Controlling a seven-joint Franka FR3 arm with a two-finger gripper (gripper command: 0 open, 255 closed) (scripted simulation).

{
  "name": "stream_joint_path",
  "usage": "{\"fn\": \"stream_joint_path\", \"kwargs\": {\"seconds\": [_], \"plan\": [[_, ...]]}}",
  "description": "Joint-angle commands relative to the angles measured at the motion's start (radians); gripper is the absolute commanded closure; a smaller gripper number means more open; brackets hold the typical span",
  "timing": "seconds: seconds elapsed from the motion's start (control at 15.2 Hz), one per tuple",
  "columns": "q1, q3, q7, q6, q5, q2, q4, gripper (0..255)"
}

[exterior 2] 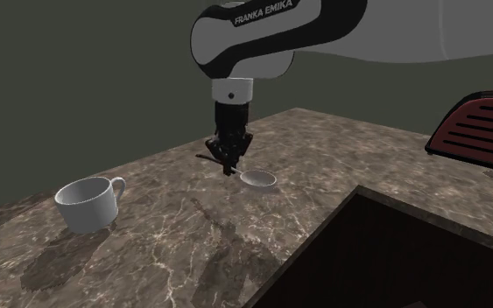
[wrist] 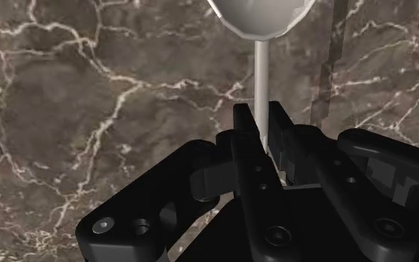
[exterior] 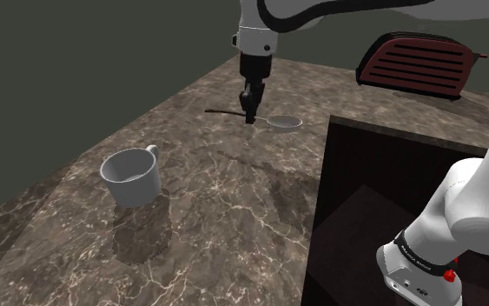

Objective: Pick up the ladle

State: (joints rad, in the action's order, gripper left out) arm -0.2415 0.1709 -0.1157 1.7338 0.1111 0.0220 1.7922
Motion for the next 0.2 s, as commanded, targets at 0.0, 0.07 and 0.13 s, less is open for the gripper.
{"fn": "stream_joint_path", "kwargs": {"seconds": [0.0,0.07,0.13], "plan": [[0.0,0.0,0.002,-0.028,-0.001,0.0,-0.027,255],[0.0,-0.001,0.002,-0.03,-0.001,0.001,-0.029,255],[0.0,0.0,0.002,-0.03,-0.001,0.0,-0.029,255]]}}
